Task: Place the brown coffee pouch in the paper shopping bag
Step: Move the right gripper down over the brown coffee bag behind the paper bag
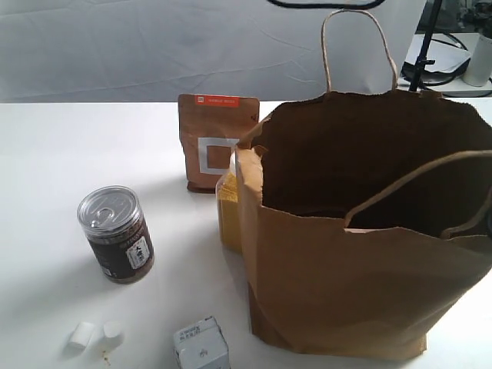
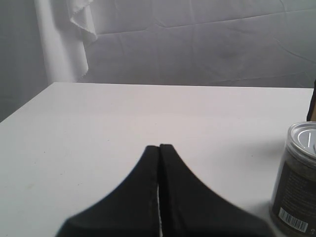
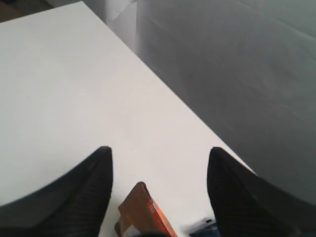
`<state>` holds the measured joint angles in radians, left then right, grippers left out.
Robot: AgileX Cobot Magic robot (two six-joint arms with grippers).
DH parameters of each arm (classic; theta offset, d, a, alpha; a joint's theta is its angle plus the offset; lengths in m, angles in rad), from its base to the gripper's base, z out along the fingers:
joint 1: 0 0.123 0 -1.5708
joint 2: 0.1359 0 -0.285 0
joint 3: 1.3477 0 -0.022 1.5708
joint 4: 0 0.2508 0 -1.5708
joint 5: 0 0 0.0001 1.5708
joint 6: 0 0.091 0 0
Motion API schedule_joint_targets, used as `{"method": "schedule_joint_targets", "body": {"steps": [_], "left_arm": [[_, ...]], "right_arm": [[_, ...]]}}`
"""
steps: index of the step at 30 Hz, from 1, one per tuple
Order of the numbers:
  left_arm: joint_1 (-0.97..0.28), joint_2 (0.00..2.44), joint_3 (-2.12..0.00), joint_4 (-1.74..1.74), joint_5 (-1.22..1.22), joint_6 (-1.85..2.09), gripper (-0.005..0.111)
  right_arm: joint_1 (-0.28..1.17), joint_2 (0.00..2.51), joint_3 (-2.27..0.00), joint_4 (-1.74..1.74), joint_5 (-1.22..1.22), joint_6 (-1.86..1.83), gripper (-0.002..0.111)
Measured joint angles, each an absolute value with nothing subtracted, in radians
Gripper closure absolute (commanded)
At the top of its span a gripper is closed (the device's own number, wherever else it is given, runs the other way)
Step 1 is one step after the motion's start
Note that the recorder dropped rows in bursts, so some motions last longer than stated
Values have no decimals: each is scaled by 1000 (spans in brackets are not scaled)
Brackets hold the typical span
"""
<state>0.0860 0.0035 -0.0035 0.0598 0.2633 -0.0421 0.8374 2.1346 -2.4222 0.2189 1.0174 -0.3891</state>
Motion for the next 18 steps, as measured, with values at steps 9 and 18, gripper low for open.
{"method": "schedule_joint_targets", "body": {"steps": [9, 18], "left_arm": [[86, 3, -4, 60, 263, -42, 107], [86, 3, -4, 60, 263, -42, 107]], "right_arm": [[837, 2226, -2422, 143, 1078, -393, 54], [837, 2286, -2422, 94, 1097, -393, 54]]}}
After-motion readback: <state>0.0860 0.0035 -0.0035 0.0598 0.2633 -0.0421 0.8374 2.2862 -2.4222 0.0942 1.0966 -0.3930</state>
